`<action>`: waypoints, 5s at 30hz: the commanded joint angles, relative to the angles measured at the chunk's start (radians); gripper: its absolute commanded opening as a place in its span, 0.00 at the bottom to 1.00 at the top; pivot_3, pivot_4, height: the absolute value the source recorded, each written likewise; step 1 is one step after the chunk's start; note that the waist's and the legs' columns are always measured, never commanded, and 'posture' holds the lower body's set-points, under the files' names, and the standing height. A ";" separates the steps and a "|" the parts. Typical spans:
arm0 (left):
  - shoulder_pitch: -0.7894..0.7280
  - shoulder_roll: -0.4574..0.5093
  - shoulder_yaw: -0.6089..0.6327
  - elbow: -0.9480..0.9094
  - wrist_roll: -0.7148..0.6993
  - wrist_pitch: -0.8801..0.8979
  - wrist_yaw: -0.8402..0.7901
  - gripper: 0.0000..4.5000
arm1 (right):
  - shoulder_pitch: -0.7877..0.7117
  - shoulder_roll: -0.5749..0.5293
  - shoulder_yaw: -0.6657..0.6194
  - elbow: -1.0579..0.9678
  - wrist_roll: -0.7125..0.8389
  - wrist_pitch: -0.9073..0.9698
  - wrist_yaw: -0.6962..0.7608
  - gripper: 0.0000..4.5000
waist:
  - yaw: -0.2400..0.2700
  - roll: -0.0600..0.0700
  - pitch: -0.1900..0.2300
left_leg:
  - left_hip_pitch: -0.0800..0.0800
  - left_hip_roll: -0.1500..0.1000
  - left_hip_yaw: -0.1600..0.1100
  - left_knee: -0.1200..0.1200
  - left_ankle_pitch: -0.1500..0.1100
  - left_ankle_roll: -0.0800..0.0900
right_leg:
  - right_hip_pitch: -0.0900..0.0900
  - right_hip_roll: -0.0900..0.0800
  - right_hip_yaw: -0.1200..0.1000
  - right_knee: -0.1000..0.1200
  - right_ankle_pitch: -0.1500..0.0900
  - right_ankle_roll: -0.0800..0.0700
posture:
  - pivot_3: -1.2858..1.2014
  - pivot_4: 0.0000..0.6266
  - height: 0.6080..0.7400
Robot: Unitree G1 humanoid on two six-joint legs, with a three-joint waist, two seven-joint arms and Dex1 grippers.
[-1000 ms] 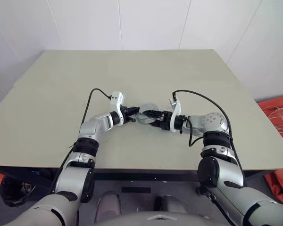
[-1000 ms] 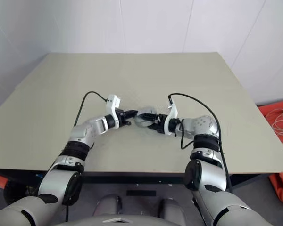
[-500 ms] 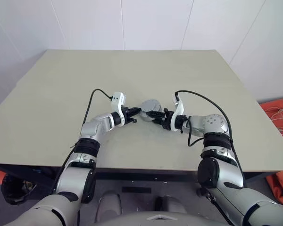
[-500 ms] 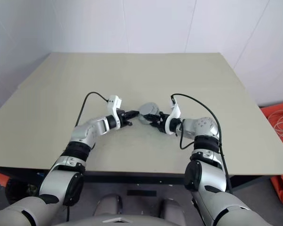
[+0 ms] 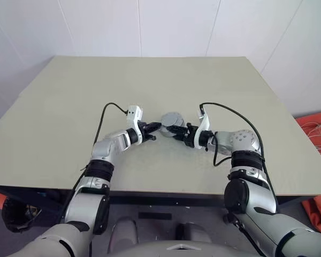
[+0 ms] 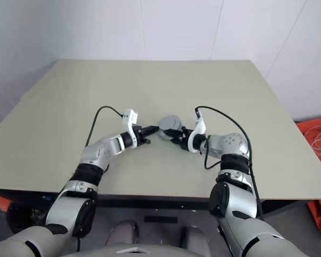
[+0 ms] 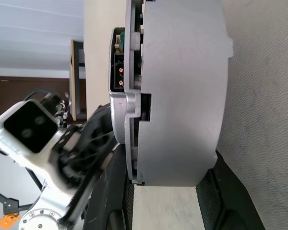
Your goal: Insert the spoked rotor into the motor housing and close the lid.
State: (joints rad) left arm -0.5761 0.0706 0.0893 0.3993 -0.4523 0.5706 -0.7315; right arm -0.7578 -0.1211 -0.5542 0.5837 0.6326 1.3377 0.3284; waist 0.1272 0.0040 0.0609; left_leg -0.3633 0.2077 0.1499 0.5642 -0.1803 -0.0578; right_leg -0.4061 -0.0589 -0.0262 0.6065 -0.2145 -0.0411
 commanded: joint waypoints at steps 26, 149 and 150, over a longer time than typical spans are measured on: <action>0.571 -0.047 0.372 -0.623 -1.032 0.386 0.440 0.47 | -0.151 0.116 -0.082 -0.327 0.318 0.277 -0.068 0.35 | -0.001 0.004 0.003 | -0.001 0.001 -0.001 0.002 0.000 -0.001 | 0.000 0.002 0.000 0.000 0.000 0.002 | 0.52 0.00 1.00; 0.399 -0.141 0.359 -0.512 -0.843 -0.213 0.729 0.47 | 0.248 -0.177 0.464 -0.393 0.976 -0.215 -0.484 0.94 | -0.004 -0.008 -0.004 | -0.003 0.000 -0.003 0.020 0.001 -0.001 | 0.010 0.000 0.001 0.001 0.007 0.027 | 0.52 0.00 1.00; 0.387 -0.148 0.378 -0.502 -0.829 -0.247 0.753 0.47 | 0.247 -0.173 0.459 -0.392 0.970 -0.212 -0.484 0.94 | -0.004 -0.008 -0.004 | -0.003 0.000 -0.003 0.020 0.001 -0.001 | 0.010 0.000 0.001 0.001 0.007 0.028 | 0.52 0.00 1.00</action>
State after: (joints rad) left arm -0.1491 -0.0763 0.4386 -0.0742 -1.3003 0.3901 0.0049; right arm -0.4937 -0.3000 -0.0685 0.2104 1.6038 1.1231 -0.1689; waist 0.1233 -0.0040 0.0569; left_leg -0.3666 0.2077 0.1465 0.5840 -0.1796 -0.0592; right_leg -0.3957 -0.0592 -0.0248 0.6080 -0.2072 -0.0134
